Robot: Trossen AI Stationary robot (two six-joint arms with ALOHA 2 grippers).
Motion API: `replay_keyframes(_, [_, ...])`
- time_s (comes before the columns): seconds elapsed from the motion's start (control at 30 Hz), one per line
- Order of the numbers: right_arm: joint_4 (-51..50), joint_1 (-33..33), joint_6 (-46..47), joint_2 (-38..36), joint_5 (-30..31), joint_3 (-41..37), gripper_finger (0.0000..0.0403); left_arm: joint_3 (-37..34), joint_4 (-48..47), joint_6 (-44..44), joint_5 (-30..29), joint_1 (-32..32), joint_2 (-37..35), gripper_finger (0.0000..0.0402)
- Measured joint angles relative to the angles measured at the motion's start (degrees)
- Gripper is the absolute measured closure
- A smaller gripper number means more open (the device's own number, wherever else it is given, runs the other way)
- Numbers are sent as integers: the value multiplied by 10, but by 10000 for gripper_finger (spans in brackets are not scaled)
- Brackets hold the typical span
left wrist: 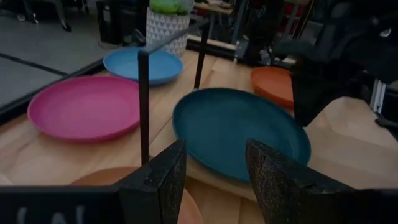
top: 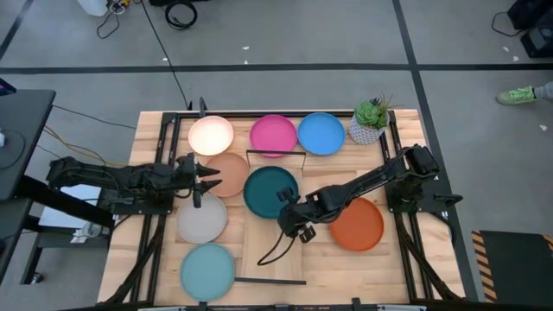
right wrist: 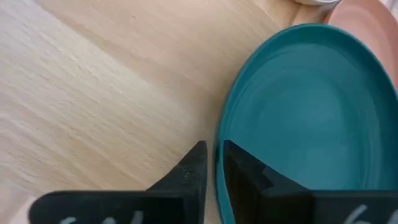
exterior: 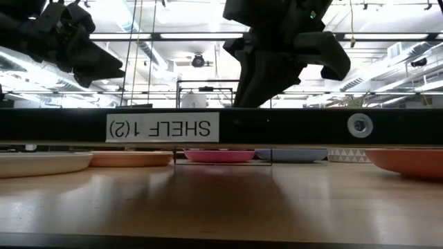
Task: Place and stack plates onto a shelf
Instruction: Put the dark green plate on the shelf, then put the brown plate on the shelf
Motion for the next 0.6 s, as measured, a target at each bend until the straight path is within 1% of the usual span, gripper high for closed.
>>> replay_keyframes(0.13, [7,1,0,-1,4,1,318,0,-22,-22,2,0,0,230])
replay_keyframes(0.23, [-10,10,10,-2,8,25,298,0,-28,-33,20,0,1,230])
replay_keyframes(0.33, [-80,21,42,-4,30,63,282,0,-29,-33,48,0,9,230])
replay_keyframes(0.4, [-147,28,80,-5,54,82,275,0,-28,-34,48,1,19,230])
replay_keyframes(0.47, [-217,35,131,-10,70,91,271,0,-27,-40,47,6,36,230])
replay_keyframes(0.6, [-294,47,234,-32,89,88,270,7,-30,-48,48,23,84,230])
